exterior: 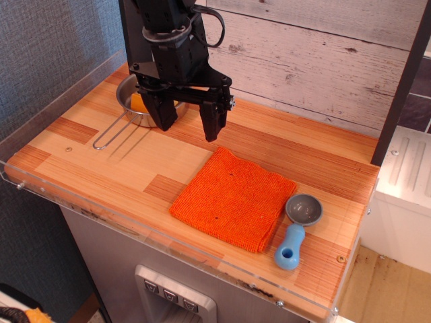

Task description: Put the blue spoon on the orange cloth

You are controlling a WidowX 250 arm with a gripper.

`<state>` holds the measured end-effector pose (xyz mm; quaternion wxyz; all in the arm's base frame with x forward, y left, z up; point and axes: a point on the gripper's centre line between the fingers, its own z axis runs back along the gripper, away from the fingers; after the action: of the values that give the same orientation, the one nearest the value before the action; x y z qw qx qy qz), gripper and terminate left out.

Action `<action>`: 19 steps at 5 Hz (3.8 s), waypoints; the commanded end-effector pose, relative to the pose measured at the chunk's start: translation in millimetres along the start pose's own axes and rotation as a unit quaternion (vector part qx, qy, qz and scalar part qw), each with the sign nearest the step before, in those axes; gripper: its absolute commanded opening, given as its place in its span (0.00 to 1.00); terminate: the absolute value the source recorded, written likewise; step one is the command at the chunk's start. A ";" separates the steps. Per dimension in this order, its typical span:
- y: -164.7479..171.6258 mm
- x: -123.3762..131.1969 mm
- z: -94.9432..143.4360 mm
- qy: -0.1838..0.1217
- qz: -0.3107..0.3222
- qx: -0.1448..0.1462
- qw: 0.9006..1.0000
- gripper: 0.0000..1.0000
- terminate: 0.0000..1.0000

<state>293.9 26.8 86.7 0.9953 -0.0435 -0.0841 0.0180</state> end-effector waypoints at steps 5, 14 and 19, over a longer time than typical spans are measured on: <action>-109.2 -43.2 -6.0 0.013 -0.065 -0.003 0.998 1.00 0.00; -135.7 -46.2 -41.3 -0.002 -0.067 0.001 0.998 0.00 0.00; -55.6 -39.5 -36.1 0.069 -0.087 0.032 0.993 0.00 0.00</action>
<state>259.4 -32.7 43.3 0.9977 -0.0051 -0.0059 -0.0667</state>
